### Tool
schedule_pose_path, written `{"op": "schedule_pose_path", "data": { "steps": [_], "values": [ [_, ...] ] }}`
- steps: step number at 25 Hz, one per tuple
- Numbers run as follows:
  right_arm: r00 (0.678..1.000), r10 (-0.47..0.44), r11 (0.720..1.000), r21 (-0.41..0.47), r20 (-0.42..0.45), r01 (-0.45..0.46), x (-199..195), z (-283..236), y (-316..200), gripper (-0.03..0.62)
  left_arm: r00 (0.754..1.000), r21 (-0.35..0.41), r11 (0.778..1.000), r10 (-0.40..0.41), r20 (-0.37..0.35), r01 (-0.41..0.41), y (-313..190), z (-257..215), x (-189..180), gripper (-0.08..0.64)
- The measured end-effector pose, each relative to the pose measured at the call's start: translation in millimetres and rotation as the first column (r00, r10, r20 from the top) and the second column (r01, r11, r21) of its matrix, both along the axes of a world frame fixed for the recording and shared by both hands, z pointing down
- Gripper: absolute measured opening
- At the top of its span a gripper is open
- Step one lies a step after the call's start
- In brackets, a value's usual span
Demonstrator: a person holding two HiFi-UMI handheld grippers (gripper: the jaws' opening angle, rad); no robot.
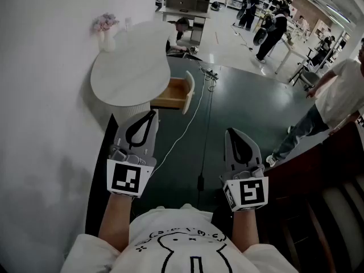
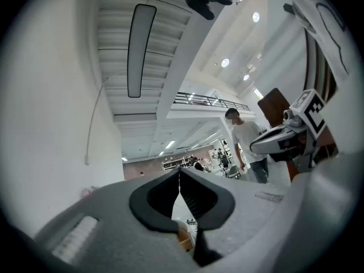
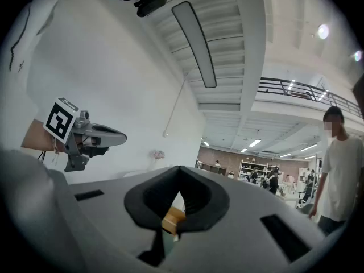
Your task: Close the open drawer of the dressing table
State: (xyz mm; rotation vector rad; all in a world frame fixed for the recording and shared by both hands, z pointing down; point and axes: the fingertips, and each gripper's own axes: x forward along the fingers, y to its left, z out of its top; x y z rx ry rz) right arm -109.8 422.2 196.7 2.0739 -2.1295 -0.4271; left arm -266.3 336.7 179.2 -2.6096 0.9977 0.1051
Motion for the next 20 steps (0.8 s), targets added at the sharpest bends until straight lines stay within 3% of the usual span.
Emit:
{"op": "schedule_pose_path", "data": {
  "steps": [11, 20],
  "values": [
    [1.000, 0.015, 1.000, -0.019, 0.022, -0.014, -24.3, 9.7, -26.4, -0.003, 1.000, -0.021, 1.000, -0.008, 0.015, 0.008, -32.9, 10.8, -37.7, 0.018],
    [0.998, 0.059, 0.996, -0.069, 0.035, -0.056, 6.7, 40.0, -71.2, -0.003, 0.999, -0.075, 0.997, -0.013, 0.032, 0.016, -88.1, 39.6, -17.1, 0.018]
  ]
}}
